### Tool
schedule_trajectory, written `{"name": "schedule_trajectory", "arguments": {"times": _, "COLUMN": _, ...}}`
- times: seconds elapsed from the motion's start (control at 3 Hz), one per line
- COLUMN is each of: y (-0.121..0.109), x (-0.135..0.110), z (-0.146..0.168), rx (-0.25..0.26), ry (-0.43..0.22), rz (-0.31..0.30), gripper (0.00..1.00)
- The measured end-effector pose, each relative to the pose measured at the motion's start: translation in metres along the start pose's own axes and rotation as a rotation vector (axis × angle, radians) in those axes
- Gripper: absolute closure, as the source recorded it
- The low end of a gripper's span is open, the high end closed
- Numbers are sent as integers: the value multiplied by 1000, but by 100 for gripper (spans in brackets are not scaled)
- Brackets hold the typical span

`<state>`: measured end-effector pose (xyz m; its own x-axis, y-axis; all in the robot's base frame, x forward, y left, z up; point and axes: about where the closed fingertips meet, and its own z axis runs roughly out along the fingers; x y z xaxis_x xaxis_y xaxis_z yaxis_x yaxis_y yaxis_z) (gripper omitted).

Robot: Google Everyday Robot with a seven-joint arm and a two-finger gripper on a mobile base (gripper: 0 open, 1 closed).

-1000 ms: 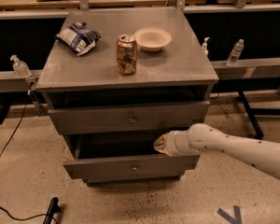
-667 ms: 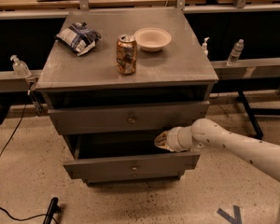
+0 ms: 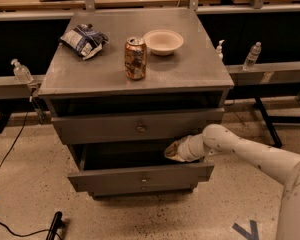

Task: Open middle drawer

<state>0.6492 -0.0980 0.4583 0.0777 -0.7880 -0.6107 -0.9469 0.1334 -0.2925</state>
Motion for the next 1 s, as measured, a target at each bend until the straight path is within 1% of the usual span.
{"name": "schedule_trajectory", "arguments": {"times": 0.33, "y": 11, "x": 3, "z": 9, "rx": -61, "ry": 28, "rz": -7, "gripper": 100}}
{"name": "schedule_trajectory", "arguments": {"times": 0.67, "y": 33, "x": 0, "z": 16, "rx": -135, "ry": 51, "rz": -17, "gripper": 100}}
{"name": "schedule_trajectory", "arguments": {"times": 1.0, "y": 43, "x": -4, "z": 19, "rx": -166, "ry": 56, "rz": -22, "gripper": 100}}
